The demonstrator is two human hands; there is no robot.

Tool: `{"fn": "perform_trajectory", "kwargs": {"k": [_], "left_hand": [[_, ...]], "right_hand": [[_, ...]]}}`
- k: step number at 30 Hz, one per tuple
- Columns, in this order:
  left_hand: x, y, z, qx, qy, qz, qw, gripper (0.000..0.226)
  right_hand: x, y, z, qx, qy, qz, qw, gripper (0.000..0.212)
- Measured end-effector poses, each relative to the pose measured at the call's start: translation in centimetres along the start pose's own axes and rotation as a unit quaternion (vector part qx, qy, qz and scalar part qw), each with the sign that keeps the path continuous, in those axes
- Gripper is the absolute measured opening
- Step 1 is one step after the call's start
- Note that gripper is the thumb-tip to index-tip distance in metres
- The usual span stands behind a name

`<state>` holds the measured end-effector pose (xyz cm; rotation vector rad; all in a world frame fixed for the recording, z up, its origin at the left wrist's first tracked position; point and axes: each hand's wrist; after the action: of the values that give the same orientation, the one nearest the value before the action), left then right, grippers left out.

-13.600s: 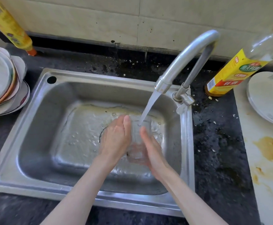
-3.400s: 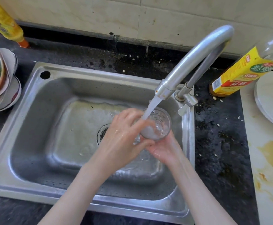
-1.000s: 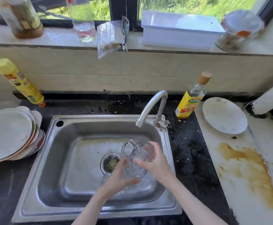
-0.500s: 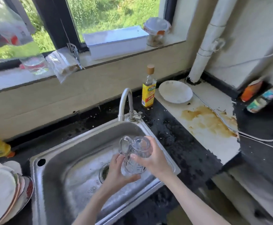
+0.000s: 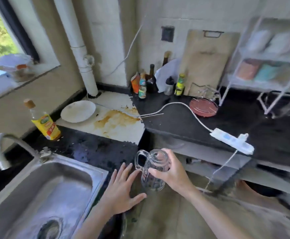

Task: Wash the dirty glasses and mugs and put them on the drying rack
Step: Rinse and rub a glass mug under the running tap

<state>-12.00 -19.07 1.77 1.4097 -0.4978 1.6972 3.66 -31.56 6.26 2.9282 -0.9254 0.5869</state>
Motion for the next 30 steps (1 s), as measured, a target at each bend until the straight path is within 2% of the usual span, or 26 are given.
{"fn": "perform_trajectory", "kwargs": {"k": [7,10,15,18,22,24,27,30], "left_hand": [[-5.4,-1.5,18.3,-0.183,-0.024,-0.043,0.982,0.102],[-7.1,-2.5,25.9,-0.246,-0.053,-0.045,0.967,0.090],[-8.7,-5.2,37.2,-0.328,-0.085,-0.040,0.940,0.091],[-9.7,-7.0,42.5,-0.348,-0.085,-0.059,0.932,0.102],[-11.6,-11.2,48.0,-0.367,-0.079,-0.054,0.925,0.097],[-12.6,-14.5,50.6,-0.371,-0.058,-0.055,0.925,0.101],[-13.1,-20.0,55.0,-0.382,-0.082,-0.024,0.920,0.094],[-12.6,-24.8,59.7,-0.369,-0.096,-0.045,0.924,0.100]], "right_hand": [[17.9,12.0,5.3,-0.070,0.015,0.162,0.984,0.058],[24.8,16.3,6.9,-0.092,0.052,0.215,0.971,0.053],[34.1,20.6,9.1,-0.128,0.072,0.296,0.944,0.062],[38.4,21.6,10.9,-0.144,0.072,0.336,0.928,0.064],[43.7,20.9,13.9,-0.158,0.070,0.374,0.911,0.058],[46.7,19.8,15.6,-0.168,0.078,0.381,0.906,0.063],[51.5,17.2,18.0,-0.170,0.097,0.390,0.900,0.059],[56.4,14.3,20.2,-0.173,0.100,0.403,0.893,0.055]]}}
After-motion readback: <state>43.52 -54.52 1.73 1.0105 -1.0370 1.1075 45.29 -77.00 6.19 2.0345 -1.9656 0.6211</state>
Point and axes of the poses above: each hand's wrist, its own y-axis away from the middle knuckle, its own x-axis out of the back of the hand, z = x × y, and after that the axes turned 10 degrees about x, right-handed
